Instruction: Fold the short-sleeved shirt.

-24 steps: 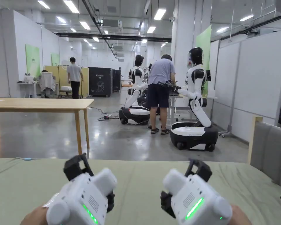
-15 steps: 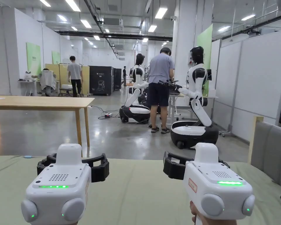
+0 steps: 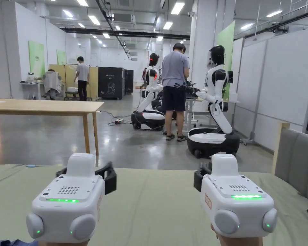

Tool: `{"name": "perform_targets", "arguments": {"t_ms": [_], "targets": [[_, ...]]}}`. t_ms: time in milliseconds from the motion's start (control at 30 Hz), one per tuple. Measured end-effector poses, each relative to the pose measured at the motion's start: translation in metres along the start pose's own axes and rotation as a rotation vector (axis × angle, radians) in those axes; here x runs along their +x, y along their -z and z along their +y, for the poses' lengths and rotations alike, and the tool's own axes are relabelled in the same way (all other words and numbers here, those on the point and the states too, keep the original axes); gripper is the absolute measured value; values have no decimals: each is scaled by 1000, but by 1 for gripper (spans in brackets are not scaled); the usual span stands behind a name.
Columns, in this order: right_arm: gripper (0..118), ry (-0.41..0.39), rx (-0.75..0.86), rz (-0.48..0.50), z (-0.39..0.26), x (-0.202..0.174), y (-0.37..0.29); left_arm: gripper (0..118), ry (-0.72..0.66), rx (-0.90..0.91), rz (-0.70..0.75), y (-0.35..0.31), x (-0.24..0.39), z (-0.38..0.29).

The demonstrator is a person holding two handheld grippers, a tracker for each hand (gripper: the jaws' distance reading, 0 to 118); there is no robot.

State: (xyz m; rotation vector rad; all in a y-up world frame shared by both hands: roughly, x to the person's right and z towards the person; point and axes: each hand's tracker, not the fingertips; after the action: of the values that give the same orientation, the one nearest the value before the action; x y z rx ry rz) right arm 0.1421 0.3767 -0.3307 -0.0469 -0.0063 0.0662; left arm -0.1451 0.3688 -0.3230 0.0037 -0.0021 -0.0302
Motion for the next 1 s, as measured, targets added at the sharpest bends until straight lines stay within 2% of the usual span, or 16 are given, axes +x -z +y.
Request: {"name": "perform_targets", "arguments": {"t_ms": [67,133,333,433,633,767,900,933,967,1000], "targets": [[8,24,5,38,-1,3,-3,0,107,-32,52,-2,8,-4],[8,16,0,35,-2,1,-3,0,28,-16,-14,-3,-1,0],[4,-31,25,55,0,-15,-7,0,39,-19,50,-5,-15,-5],[1,-32,32,156,0,-54,-6,0,44,-45,131,-19,-47,-10],[1,2,8,403,-17,-164,-15,0,117,-178,322,-58,-144,-30],[1,-6,-30,522,-39,-225,-24,0,53,-478,344,-53,-215,-50],[1,-31,-81,575,-63,-259,-22,0,-24,-716,276,-34,-258,-91],[1,-44,-89,583,-70,-265,-21,13,-22,-759,265,-24,-264,-105],[1,-58,-98,582,-77,-270,-19,43,-24,-793,242,-14,-268,-120],[1,-72,-112,581,-84,-273,-16,106,-32,-795,228,-3,-269,-135]]}}
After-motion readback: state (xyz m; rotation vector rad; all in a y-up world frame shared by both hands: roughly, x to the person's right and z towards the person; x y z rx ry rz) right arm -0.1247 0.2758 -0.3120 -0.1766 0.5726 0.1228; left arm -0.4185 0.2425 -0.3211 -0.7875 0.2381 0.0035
